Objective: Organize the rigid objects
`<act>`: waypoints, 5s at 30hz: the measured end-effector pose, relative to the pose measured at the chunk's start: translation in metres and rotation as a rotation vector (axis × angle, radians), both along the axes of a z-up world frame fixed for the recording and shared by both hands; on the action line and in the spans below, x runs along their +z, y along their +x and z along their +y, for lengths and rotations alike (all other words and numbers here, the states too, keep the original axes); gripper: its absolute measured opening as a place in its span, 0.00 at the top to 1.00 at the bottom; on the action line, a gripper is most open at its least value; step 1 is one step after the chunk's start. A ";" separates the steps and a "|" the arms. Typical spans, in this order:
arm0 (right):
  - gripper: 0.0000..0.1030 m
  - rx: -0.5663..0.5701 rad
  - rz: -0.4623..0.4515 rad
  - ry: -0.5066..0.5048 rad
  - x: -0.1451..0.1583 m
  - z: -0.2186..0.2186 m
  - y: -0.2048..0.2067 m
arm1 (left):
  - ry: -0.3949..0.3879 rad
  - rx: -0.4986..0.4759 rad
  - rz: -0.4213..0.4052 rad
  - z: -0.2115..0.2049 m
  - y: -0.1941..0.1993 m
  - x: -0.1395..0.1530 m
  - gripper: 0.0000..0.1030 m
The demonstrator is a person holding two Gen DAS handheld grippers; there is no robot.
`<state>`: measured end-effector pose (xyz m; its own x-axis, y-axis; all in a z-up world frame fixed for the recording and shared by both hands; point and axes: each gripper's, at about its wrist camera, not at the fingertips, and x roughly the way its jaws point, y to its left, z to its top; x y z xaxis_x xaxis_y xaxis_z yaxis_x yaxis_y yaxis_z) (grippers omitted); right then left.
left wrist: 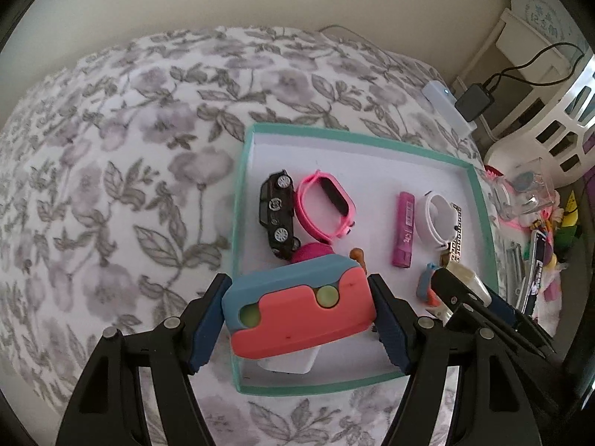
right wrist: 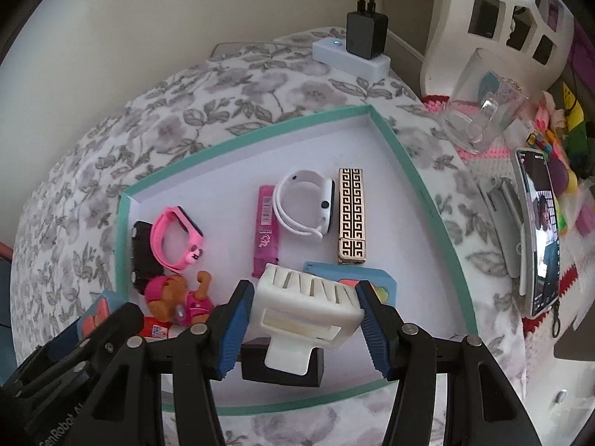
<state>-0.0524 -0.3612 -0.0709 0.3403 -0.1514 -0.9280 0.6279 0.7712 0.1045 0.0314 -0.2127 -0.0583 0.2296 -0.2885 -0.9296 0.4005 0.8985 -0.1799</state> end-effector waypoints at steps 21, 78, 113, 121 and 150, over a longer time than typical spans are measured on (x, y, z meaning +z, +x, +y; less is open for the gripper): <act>0.37 0.066 0.011 -0.028 -0.004 0.019 0.006 | -0.049 0.077 0.003 0.039 0.015 -0.004 0.20; 0.01 0.184 -0.063 -0.151 0.036 0.084 -0.023 | 0.190 0.185 -0.214 0.131 -0.015 0.027 0.07; 0.01 0.193 -0.060 -0.152 0.036 0.085 -0.020 | 0.219 0.188 -0.206 0.130 -0.014 0.023 0.07; 0.01 0.199 -0.055 -0.153 0.034 0.086 -0.020 | 0.228 0.200 -0.197 0.131 -0.013 0.022 0.07; 0.01 0.229 -0.036 -0.163 0.032 0.087 -0.017 | 0.240 0.209 -0.169 0.129 -0.010 0.017 0.07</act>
